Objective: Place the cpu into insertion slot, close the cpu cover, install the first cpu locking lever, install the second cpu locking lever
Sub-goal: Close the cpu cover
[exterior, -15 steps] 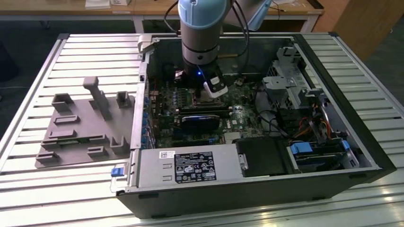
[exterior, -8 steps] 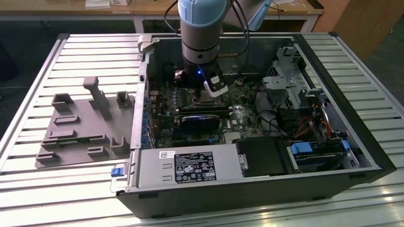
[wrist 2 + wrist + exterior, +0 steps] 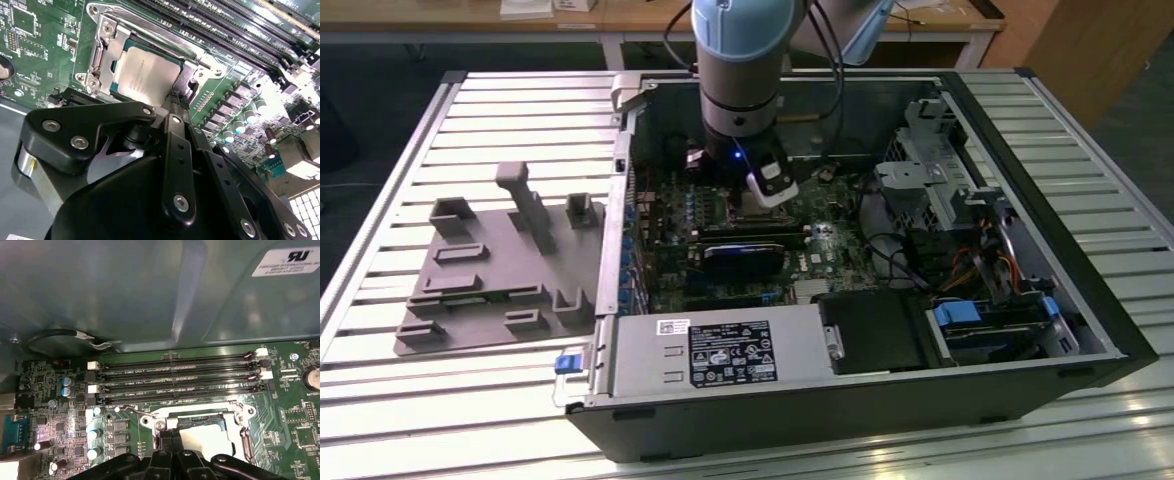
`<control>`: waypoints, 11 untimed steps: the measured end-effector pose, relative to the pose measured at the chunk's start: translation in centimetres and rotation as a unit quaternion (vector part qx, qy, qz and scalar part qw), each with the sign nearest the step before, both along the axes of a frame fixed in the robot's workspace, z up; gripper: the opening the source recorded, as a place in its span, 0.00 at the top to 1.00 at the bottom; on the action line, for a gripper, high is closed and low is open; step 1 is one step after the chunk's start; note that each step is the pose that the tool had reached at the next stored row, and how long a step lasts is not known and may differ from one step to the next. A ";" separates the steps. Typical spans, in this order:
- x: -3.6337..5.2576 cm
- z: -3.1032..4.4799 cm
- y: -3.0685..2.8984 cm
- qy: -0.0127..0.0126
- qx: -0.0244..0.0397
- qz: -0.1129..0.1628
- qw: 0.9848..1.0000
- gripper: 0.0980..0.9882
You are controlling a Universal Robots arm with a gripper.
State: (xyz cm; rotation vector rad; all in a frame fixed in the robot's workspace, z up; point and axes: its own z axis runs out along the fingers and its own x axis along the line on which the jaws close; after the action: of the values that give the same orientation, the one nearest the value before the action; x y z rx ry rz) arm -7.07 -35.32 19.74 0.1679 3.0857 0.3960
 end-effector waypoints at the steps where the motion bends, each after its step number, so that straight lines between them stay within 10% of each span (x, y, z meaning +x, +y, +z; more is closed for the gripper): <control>1: -0.02 -0.07 -0.03 0.000 0.000 0.000 1.000 1.00; 11: 0.39 -0.13 -0.03 0.000 0.000 0.000 1.000 1.00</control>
State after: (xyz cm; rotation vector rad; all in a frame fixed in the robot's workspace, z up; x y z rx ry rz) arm -6.68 -35.35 19.61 0.1680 3.0852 0.3972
